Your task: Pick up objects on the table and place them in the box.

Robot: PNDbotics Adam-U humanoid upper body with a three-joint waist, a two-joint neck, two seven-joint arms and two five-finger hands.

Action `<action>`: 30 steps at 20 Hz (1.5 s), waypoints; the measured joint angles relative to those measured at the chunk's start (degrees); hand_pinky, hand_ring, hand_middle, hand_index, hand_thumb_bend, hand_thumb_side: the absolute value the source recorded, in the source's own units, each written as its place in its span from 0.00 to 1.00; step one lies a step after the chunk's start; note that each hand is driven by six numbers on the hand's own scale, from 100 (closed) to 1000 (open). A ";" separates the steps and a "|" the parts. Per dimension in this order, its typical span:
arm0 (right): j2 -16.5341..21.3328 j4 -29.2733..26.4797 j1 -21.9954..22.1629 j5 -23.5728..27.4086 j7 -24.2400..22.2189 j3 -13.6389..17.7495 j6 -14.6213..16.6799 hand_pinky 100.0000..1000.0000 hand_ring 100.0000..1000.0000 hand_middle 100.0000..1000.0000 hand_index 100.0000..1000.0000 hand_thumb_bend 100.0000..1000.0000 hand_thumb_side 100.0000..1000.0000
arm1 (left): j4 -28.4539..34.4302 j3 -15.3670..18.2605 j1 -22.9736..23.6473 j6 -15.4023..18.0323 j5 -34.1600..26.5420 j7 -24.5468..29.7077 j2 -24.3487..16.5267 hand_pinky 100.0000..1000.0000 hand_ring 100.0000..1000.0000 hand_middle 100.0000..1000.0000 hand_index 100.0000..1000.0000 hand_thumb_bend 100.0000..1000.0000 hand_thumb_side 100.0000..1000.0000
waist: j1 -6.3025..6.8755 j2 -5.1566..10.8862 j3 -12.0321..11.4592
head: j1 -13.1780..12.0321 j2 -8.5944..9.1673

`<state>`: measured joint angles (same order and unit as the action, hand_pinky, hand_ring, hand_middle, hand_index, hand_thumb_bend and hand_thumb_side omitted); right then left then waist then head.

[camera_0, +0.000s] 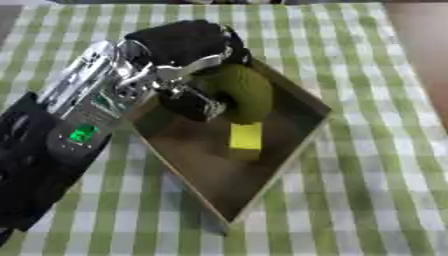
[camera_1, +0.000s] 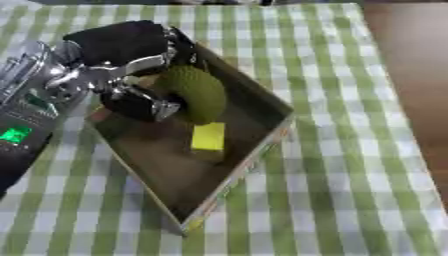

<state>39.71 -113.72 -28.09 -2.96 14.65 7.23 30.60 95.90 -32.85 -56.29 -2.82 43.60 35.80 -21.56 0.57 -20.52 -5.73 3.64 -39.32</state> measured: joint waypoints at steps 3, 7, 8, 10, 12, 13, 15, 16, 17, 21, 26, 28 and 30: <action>0.00 0.00 0.18 0.00 -0.03 0.00 -0.07 0.89 0.64 0.56 0.81 0.00 0.41 | -0.98 -1.05 0.83 1.00 0.82 -0.02 0.09 0.54 0.54 0.50 0.70 0.00 0.00 | -0.01 0.00 0.02 | 0.01 0.00; 0.00 0.00 0.20 0.00 -0.03 0.00 -0.13 0.89 0.64 0.56 0.81 0.00 0.41 | -1.92 -2.04 1.35 2.11 1.37 0.25 0.57 0.62 0.61 0.59 0.79 0.03 0.00 | -0.01 0.00 0.02 | 0.02 0.00; 0.00 0.00 0.21 0.00 -0.03 0.00 -0.14 0.89 0.64 0.56 0.81 0.00 0.41 | -2.06 -2.16 1.39 2.31 1.46 0.41 0.57 0.65 0.64 0.64 0.83 0.09 0.00 | -0.02 0.00 0.03 | 0.02 0.00; 0.00 0.00 0.23 0.00 -0.03 0.00 -0.20 0.89 0.64 0.56 0.81 0.00 0.41 | -2.26 -2.38 1.41 2.79 1.80 0.78 0.58 0.71 0.72 0.72 0.89 0.25 0.01 | -0.02 0.00 0.02 | 0.02 0.00; 0.00 0.00 0.27 0.00 0.00 0.00 -0.30 0.89 0.64 0.56 0.81 0.00 0.41 | -2.24 -2.38 1.42 3.40 2.43 1.18 0.58 0.79 0.80 0.79 0.93 0.47 0.16 | -0.02 0.00 -0.01 | 0.02 0.00; 0.00 0.00 0.35 0.00 0.01 0.00 -0.34 0.89 0.64 0.56 0.81 0.00 0.41 | -2.16 -2.38 1.42 3.71 2.99 1.35 0.58 0.80 0.82 0.80 0.93 0.56 0.19 | -0.02 0.00 -0.07 | 0.02 0.00; 0.00 0.00 0.37 0.00 0.01 0.00 -0.36 0.89 0.64 0.56 0.81 0.00 0.41 | -1.72 -2.34 1.42 4.25 4.64 1.53 0.58 0.82 0.84 0.81 0.94 0.71 0.27 | -0.02 0.00 -0.20 | 0.02 0.00; 0.00 0.00 0.37 0.00 0.00 -0.01 -0.37 0.89 0.64 0.56 0.81 0.00 0.41 | -1.52 -2.33 1.42 4.44 5.49 1.57 0.58 0.83 0.85 0.81 0.95 0.75 0.31 | -0.02 0.01 -0.27 | 0.02 -0.01; 0.00 0.00 0.37 0.00 -0.01 -0.01 -0.37 0.89 0.64 0.56 0.81 0.00 0.41 | -1.45 -2.31 1.42 4.62 6.31 1.65 0.58 0.83 0.85 0.81 0.95 0.75 0.31 | -0.02 0.04 -0.32 | 0.02 -0.02; 0.00 0.00 0.37 0.00 -0.02 -0.02 -0.38 0.89 0.64 0.56 0.81 0.00 0.41 | -1.17 -2.20 1.60 5.20 8.37 1.89 0.58 0.83 0.85 0.81 0.95 0.75 0.31 | -0.02 0.07 -0.37 | 0.02 -0.20; 0.00 0.00 0.40 0.00 0.05 0.00 -0.43 0.89 0.64 0.57 0.81 0.00 0.41 | 1.31 0.23 1.58 5.14 7.79 0.69 0.32 0.82 0.84 0.79 0.94 0.65 0.36 | -0.42 0.77 -1.08 | 0.27 -0.40; 0.00 0.00 0.41 0.00 0.19 0.04 -0.52 0.89 0.64 0.57 0.81 0.00 0.41 | 3.74 1.74 1.58 4.74 6.71 -0.44 -0.36 0.80 0.82 0.77 0.93 0.50 0.35 | -0.43 0.94 -1.22 | 0.33 -0.40; 0.00 0.00 0.41 0.01 0.33 0.13 -0.63 0.89 0.64 0.57 0.81 0.00 0.41 | 6.46 3.30 1.61 3.95 5.21 -1.64 -0.77 0.74 0.76 0.74 0.91 0.15 0.30 | -0.49 1.06 -1.39 | 0.41 -0.40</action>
<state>39.71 -113.72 -27.69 -2.96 14.98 7.36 29.97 102.36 -29.55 -54.67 1.13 48.80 34.16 -22.33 0.08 -19.46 -7.12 4.06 -39.72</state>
